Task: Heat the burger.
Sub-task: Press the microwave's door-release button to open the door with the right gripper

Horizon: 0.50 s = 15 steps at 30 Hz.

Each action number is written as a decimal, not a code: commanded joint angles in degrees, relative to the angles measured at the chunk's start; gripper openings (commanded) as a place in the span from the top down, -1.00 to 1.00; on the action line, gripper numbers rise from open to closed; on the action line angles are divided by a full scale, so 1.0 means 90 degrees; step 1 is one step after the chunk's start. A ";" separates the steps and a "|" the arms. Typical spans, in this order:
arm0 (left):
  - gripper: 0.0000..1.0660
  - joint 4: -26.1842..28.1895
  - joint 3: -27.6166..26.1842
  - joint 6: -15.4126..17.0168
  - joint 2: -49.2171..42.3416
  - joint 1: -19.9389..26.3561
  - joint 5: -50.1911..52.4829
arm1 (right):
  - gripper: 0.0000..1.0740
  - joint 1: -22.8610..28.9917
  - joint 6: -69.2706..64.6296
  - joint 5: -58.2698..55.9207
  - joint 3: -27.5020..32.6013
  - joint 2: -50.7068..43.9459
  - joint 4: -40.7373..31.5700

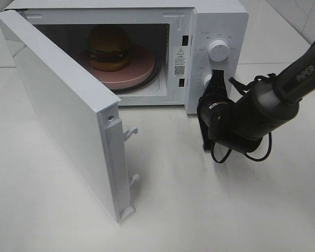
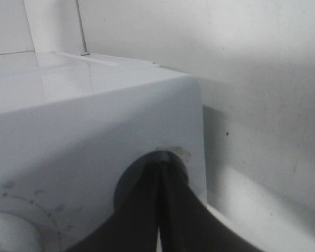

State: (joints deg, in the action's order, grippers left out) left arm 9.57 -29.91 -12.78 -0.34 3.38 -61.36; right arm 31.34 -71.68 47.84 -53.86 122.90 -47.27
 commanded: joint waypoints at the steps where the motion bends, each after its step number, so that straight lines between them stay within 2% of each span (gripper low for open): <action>1: -0.83 0.0032 0.0025 0.0032 -0.0025 0.0013 -0.0019 | 1.00 -0.0102 0.0070 0.0267 0.0255 -0.0452 0.0719; 10: -0.83 0.0032 0.0025 0.0032 -0.0025 0.0013 -0.0019 | 1.00 -0.0102 0.0191 -0.0688 0.1133 -0.1108 0.1190; 15: -0.83 0.0032 0.0025 0.0032 -0.0025 0.0013 -0.0019 | 1.00 -0.0121 0.0732 -0.1267 0.1623 -0.1636 0.1534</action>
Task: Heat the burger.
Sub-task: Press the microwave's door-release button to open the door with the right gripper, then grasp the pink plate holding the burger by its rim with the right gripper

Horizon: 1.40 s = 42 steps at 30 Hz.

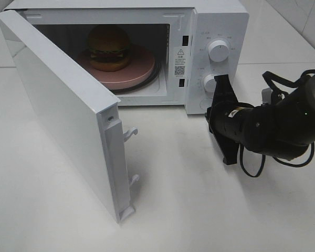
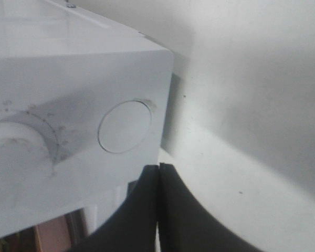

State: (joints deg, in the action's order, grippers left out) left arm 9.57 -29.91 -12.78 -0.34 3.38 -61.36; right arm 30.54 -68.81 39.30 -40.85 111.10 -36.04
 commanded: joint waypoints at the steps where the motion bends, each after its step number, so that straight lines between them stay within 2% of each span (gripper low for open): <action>1: -0.83 0.0032 0.0025 0.0032 -0.0025 0.0013 -0.0019 | 1.00 -0.0032 0.0414 -0.0318 0.0178 -0.0325 0.0286; 5: -0.83 0.0032 0.0025 0.0032 -0.0025 0.0013 -0.0019 | 1.00 -0.0191 0.1617 -0.1343 0.0274 -0.0923 0.0898; 12: -0.83 0.0032 0.0025 0.0032 -0.0025 0.0013 -0.0019 | 1.00 -0.0598 0.2795 -0.2928 0.0191 -0.1725 0.1935; 13: -0.83 0.0032 0.0025 0.0032 -0.0025 0.0013 -0.0019 | 0.99 -0.0758 0.3234 -0.3680 0.0045 -0.1916 0.2381; 14: -0.83 0.0032 0.0025 0.0032 -0.0025 0.0013 -0.0019 | 0.99 -0.0758 0.3234 -0.3680 0.0045 -0.1916 0.2381; 16: -0.83 0.0032 0.0025 0.0032 -0.0025 0.0013 -0.0019 | 0.98 -0.0898 0.3985 -0.4978 -0.0350 -0.2094 0.2992; 17: -0.83 0.0032 0.0025 0.0032 -0.0025 0.0013 -0.0019 | 0.98 -0.0898 0.3985 -0.4978 -0.0350 -0.2094 0.2992; 18: -0.83 0.0032 0.0025 0.0032 -0.0025 0.0013 -0.0019 | 0.97 -0.0942 0.4609 -0.5889 -0.0637 -0.2133 0.3234; 20: -0.83 0.0032 0.0025 0.0032 -0.0025 0.0013 -0.0019 | 0.97 -0.0942 0.5010 -0.6334 -0.0802 -0.2133 0.3298; 21: -0.83 0.0032 0.0025 0.0032 -0.0025 0.0013 -0.0019 | 0.95 -0.0942 0.5959 -0.7111 -0.1089 -0.2133 0.3285; 22: -0.83 0.0032 0.0025 0.0032 -0.0025 0.0013 -0.0019 | 0.95 -0.0942 0.5959 -0.7111 -0.1089 -0.2133 0.3285; 23: -0.83 0.0032 0.0025 0.0032 -0.0025 0.0013 -0.0019 | 0.94 -0.0942 0.6895 -0.7729 -0.1350 -0.2133 0.3215; 25: -0.83 0.0032 0.0025 0.0032 -0.0025 0.0013 -0.0019 | 0.94 -0.0942 0.7410 -0.8060 -0.1471 -0.2133 0.3215; 27: -0.83 0.0032 0.0025 0.0032 -0.0025 0.0013 -0.0019 | 0.93 -0.0942 0.8779 -0.8951 -0.1757 -0.2133 0.3221; 28: -0.83 0.0032 0.0025 0.0032 -0.0025 0.0013 -0.0019 | 0.93 -0.0942 0.8779 -0.8951 -0.1757 -0.2133 0.3221; 29: -0.83 0.0032 0.0025 0.0032 -0.0025 0.0013 -0.0019 | 0.92 -0.0942 0.9759 -0.9346 -0.1897 -0.2133 0.3266; 31: -0.83 0.0032 0.0025 0.0032 -0.0025 0.0013 -0.0019 | 0.92 -0.0942 1.0167 -0.9486 -0.1954 -0.2133 0.3279; 32: -0.83 0.0032 0.0025 0.0032 -0.0025 0.0013 -0.0019 | 0.91 -0.0942 1.1115 -0.9721 -0.2069 -0.2133 0.3330; 33: -0.83 0.0032 0.0025 0.0032 -0.0025 0.0013 -0.0019 | 0.91 -0.0942 1.1115 -0.9721 -0.2069 -0.2133 0.3330; 34: -0.83 0.0032 0.0025 0.0032 -0.0025 0.0013 -0.0019 | 0.90 -0.0942 1.2153 -0.9842 -0.2177 -0.2133 0.3463; 36: -0.83 0.0032 0.0025 0.0032 -0.0025 0.0013 -0.0019 | 0.89 -0.0942 1.2497 -0.9849 -0.2215 -0.2133 0.3501; 38: -0.83 0.0032 0.0025 0.0032 -0.0025 0.0013 -0.0019 | 0.89 -0.0942 1.3713 -0.9766 -0.2279 -0.2133 0.3737; 41: -0.83 0.0032 0.0025 0.0032 -0.0025 0.0013 -0.0019 | 0.89 -0.0942 1.3948 -0.9740 -0.2292 -0.2133 0.3794; 42: -0.83 0.0032 0.0025 0.0032 -0.0025 0.0013 -0.0019 | 0.89 -0.0942 1.4477 -0.9619 -0.2292 -0.2133 0.3839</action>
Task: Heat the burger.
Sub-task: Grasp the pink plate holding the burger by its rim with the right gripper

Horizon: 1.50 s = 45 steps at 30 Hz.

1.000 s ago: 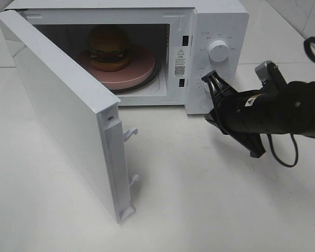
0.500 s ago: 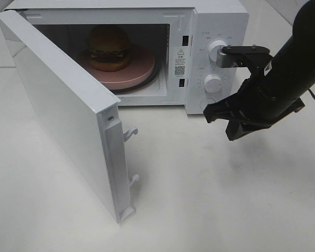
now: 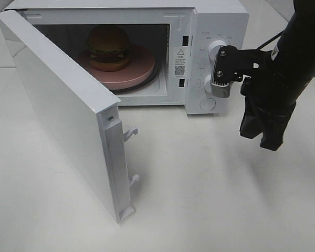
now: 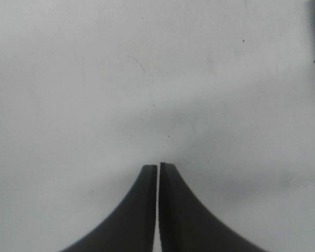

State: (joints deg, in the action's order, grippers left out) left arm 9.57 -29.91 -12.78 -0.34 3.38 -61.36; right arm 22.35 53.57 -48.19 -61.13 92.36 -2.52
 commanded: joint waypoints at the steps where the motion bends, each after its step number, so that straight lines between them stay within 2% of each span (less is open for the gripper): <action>1: -0.83 0.0032 0.0025 0.0032 -0.0025 0.0013 -0.0019 | 0.89 -0.0032 0.1184 0.0140 -0.0038 -0.0051 0.0127; 5: -0.83 0.0032 0.0025 0.0032 -0.0025 0.0013 -0.0019 | 0.89 -0.0019 0.2050 0.0236 -0.0038 -0.0051 0.0115; 7: -0.83 0.0032 0.0025 0.0032 -0.0025 0.0013 -0.0019 | 0.89 -0.0013 0.2852 0.0236 -0.0038 -0.0051 -0.0146; 10: -0.83 0.0032 0.0025 0.0032 -0.0025 0.0013 -0.0019 | 0.89 -0.0013 0.3132 0.0236 -0.0038 -0.0076 -0.0465; 29: -0.83 0.0032 0.0025 0.0032 -0.0025 0.0013 -0.0019 | 0.86 0.0643 0.3215 0.0248 -0.0032 -0.0866 -0.0853; 41: -0.83 0.0032 0.0025 0.0032 -0.0025 0.0013 -0.0019 | 0.84 0.0656 0.3221 0.0726 0.0127 -0.1089 -0.1381; 44: -0.83 0.0032 0.0025 0.0032 -0.0025 0.0013 -0.0019 | 0.80 0.0656 0.3221 0.0987 0.0134 -0.1089 -0.1490; 45: -0.83 0.0032 0.0025 0.0032 -0.0025 0.0013 -0.0019 | 0.73 0.0656 0.3215 0.1190 0.0134 -0.1089 -0.1604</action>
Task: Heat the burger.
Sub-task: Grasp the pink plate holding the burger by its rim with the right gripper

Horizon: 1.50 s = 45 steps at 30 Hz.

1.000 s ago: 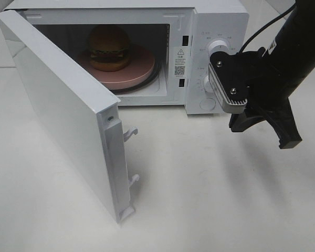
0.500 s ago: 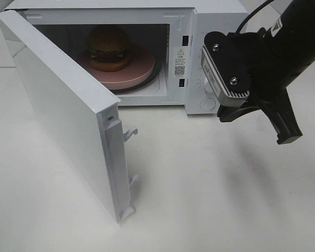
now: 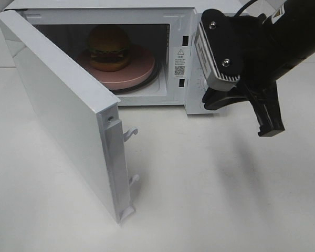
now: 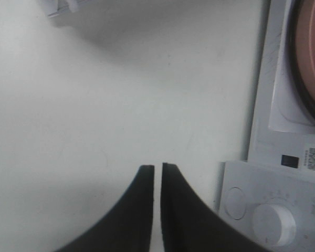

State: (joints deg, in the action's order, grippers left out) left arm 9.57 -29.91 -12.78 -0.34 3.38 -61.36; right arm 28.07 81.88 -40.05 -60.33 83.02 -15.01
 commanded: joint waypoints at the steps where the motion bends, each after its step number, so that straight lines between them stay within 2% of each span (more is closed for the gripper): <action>1: -0.83 0.0032 0.0025 0.0032 -0.0025 0.0013 -0.0019 | 0.73 0.0019 0.0070 0.0286 0.0045 -0.0051 -0.0216; 2: -0.83 0.0032 0.0025 0.0032 -0.0025 0.0013 -0.0019 | 0.68 0.0019 0.0057 0.0369 0.0045 -0.0051 -0.0267; 3: -0.83 0.0032 0.0025 0.0032 -0.0025 0.0013 -0.0019 | 0.50 0.0019 0.0019 0.0535 0.0045 -0.0051 -0.0293; 4: -0.83 0.0032 0.0025 0.0032 -0.0025 0.0013 -0.0019 | 0.50 0.0019 0.0019 0.0535 0.0045 -0.0051 -0.0293; 5: -0.83 0.0032 0.0025 0.0032 -0.0025 0.0013 -0.0019 | 0.38 0.0019 0.0019 0.0624 0.0045 -0.0045 -0.0293; 6: -0.83 0.0032 0.0025 0.0032 -0.0025 0.0013 -0.0019 | 0.09 0.0019 -0.0019 0.0662 0.0045 -0.0038 -0.0293; 7: -0.83 0.0032 0.0025 0.0032 -0.0025 0.0013 -0.0019 | 0.09 0.0019 -0.0019 0.0662 0.0045 -0.0038 -0.0293; 8: -0.83 0.0032 0.0025 0.0032 -0.0025 0.0013 -0.0019 | -0.18 0.0019 -0.0115 0.0700 0.0045 -0.0032 -0.0293; 9: -0.83 0.0032 0.0025 0.0032 -0.0025 0.0013 -0.0019 | -0.29 0.0019 -0.0127 0.0707 0.0045 0.0000 -0.0293; 10: -0.83 0.0032 0.0025 0.0032 -0.0025 0.0013 -0.0019 | -0.29 0.0019 -0.0127 0.0707 0.0045 0.0000 -0.0293; 11: -0.83 0.0032 0.0025 0.0032 -0.0025 0.0013 -0.0019 | -0.51 0.0019 -0.0159 0.0732 0.0045 0.0045 -0.0293; 12: -0.83 0.0032 0.0025 0.0032 -0.0025 0.0013 -0.0019 | -0.51 0.0019 -0.0159 0.0732 0.0045 0.0045 -0.0293; 13: -0.83 0.0032 0.0025 0.0032 -0.0025 0.0013 -0.0019 | -0.60 0.0019 -0.0248 0.0809 0.0045 0.0102 -0.0293; 20: -0.83 0.0032 0.0025 0.0032 -0.0025 0.0013 -0.0019 | -0.56 0.0019 -0.0242 0.1031 0.0051 0.0166 -0.0267; 27: -0.83 0.0032 0.0025 0.0032 -0.0025 0.0013 -0.0019 | -0.55 0.0388 -0.0242 0.2228 0.0140 0.0223 0.0286; 45: -0.83 0.0032 0.0025 0.0032 -0.0025 0.0013 -0.0019 | -0.55 0.0388 -0.0032 0.3081 -0.0057 0.1101 0.0280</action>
State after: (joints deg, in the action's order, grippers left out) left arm 9.57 -29.74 -12.78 -0.34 3.38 -61.36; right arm 31.46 80.67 -13.12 -60.05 92.25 -12.43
